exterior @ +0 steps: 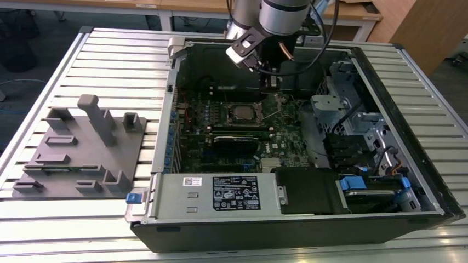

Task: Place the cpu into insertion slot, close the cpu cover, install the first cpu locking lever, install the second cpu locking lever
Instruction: 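Close the cpu cover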

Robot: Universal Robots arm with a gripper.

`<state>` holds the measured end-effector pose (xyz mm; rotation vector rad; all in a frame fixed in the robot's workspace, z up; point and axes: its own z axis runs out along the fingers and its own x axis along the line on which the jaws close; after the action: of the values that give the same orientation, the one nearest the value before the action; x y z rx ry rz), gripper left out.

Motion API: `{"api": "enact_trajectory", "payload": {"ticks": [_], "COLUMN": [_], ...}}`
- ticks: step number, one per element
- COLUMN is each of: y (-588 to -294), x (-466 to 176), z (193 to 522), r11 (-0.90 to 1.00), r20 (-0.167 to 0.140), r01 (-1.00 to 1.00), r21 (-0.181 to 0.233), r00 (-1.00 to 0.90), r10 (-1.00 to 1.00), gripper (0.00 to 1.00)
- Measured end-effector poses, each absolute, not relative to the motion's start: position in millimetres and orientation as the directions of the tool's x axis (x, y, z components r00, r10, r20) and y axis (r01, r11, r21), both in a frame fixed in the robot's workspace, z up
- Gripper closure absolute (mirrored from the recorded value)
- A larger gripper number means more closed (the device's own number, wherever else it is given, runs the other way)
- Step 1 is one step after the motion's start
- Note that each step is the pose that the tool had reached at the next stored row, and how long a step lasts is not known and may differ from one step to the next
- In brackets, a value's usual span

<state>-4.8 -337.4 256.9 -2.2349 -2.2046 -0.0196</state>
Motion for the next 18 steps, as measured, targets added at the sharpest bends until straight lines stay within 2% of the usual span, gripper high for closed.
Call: {"api": "enact_trajectory", "payload": {"ticks": [18], "y": [-337.2], "x": [30.1], "z": [256.8], "r11": [-0.014], "r20": [0.01], "r01": [1.0], "r21": [0.007], "r00": [0.014], "r10": [1.0], "gripper": [0.89]}}
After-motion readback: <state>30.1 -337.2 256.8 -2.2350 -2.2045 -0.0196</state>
